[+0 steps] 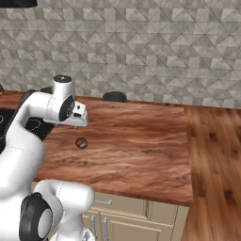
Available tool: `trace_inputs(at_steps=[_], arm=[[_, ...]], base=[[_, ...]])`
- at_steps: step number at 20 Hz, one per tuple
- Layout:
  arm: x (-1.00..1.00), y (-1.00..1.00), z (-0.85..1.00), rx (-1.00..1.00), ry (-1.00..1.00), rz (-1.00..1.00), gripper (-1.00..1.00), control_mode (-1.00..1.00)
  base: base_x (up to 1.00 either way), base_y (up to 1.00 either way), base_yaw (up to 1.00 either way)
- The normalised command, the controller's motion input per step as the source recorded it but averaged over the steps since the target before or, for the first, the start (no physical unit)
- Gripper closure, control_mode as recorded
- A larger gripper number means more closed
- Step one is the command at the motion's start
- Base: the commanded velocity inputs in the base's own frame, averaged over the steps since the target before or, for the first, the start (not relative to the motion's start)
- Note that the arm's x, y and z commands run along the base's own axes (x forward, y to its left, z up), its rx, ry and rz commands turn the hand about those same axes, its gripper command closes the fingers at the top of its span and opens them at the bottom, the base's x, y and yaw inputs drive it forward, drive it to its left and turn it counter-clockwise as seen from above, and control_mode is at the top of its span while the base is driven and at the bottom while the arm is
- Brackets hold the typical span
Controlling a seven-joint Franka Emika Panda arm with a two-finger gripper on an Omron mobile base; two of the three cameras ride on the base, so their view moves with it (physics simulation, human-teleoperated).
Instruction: Place the potato in the correct fridge rack based on whether it is a fruit or vegetable. Finally, close the fridge door.
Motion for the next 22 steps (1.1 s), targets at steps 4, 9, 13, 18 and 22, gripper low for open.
trace_inputs(at_steps=[4, 9, 13, 18, 22], arm=[[0.0, 0.0, -0.43, 0.0, 0.07, 0.0, -1.0, -1.0], [0.02, 0.0, -0.47, 0.0, 0.1, 0.0, -1.0, -1.0], [0.18, 0.0, -0.29, -0.07, 0.05, 0.0, -1.0, -1.0], [0.36, 0.0, -0.23, -0.09, 0.03, 0.0, -1.0, -1.0], [0.42, 0.0, -0.05, -0.03, 0.02, 0.0, -1.0, -1.0]], base=[[0.0, 0.0, 0.0], [0.0, 0.0, 0.0], [0.0, 0.0, 0.0], [0.0, 0.0, 0.0], [0.0, 0.0, 0.0]])
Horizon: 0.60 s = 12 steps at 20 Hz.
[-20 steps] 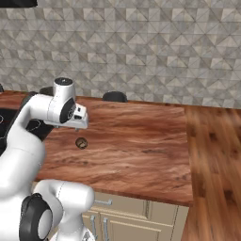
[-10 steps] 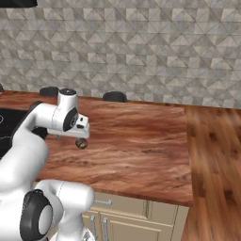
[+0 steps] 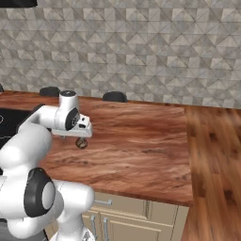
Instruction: Place the potato in the correct fridge rack based on whether it is a fruit or vegetable. Finally, close the fridge door.
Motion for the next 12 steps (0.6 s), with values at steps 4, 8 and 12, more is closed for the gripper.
trace_inputs(at_steps=[4, 8, 12], arm=[[0.28, -0.02, -0.15, -0.04, 0.01, 0.09, -1.0, -1.0], [0.24, 0.0, -0.32, 0.0, 0.02, 0.12, -1.0, -1.0], [0.06, 0.03, -0.34, 0.0, 0.02, 0.13, -1.0, -1.0]], base=[[0.0, 0.0, 0.0], [0.0, 0.0, 0.0], [0.0, 0.0, 0.0]])
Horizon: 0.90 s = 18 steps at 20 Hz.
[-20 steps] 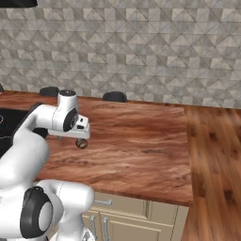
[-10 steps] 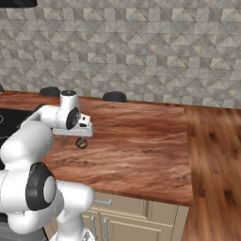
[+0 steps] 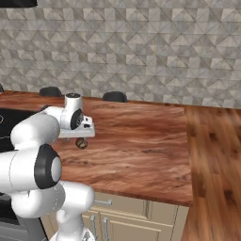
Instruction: Place the potato in the correct fridge rack based on whether it is a fruit or vegetable. Finally, close the fridge door.
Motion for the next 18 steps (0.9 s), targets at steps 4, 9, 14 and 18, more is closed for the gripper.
trace_inputs(at_steps=[4, 9, 14, 18], arm=[[0.09, 0.05, -0.54, -0.01, 0.02, 0.11, -1.0, -1.0], [0.22, 0.01, -0.19, -0.07, 0.0, 0.08, -1.0, -1.0], [0.27, 0.0, -0.05, -0.06, 0.0, 0.03, -1.0, -1.0], [0.24, 0.0, -0.05, -0.03, 0.0, 0.02, -1.0, -1.0]], base=[[0.0, 0.0, 0.0], [0.0, 0.0, 0.0], [0.0, 0.0, 0.0], [0.0, 0.0, 0.0]])
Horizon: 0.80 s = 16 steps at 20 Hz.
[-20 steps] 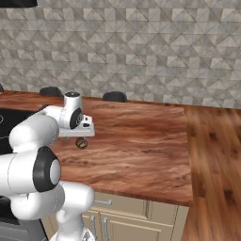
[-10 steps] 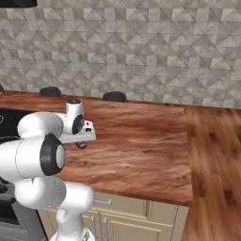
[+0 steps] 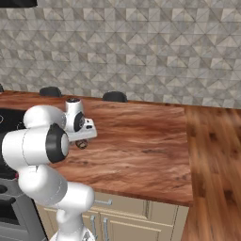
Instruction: Place the potato in the correct fridge rack based on whether it is a fruit or vegetable. Finally, close the fridge door.
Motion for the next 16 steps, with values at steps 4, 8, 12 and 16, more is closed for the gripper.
trace_inputs(at_steps=[4, 8, 12, 16], arm=[[0.23, 0.0, -0.16, 0.0, 0.0, 0.01, -1.0, -1.0], [0.13, 0.0, -0.28, 0.0, 0.0, 0.0, -1.0, -1.0], [0.22, 0.0, -0.27, 0.0, 0.0, 0.0, -1.0, -1.0], [0.3, 0.0, -0.21, 0.0, 0.0, 0.0, -1.0, -1.0]], base=[[0.0, 0.0, 0.0], [0.0, 0.0, 0.0], [0.0, 0.0, 0.0], [0.0, 0.0, 0.0]])
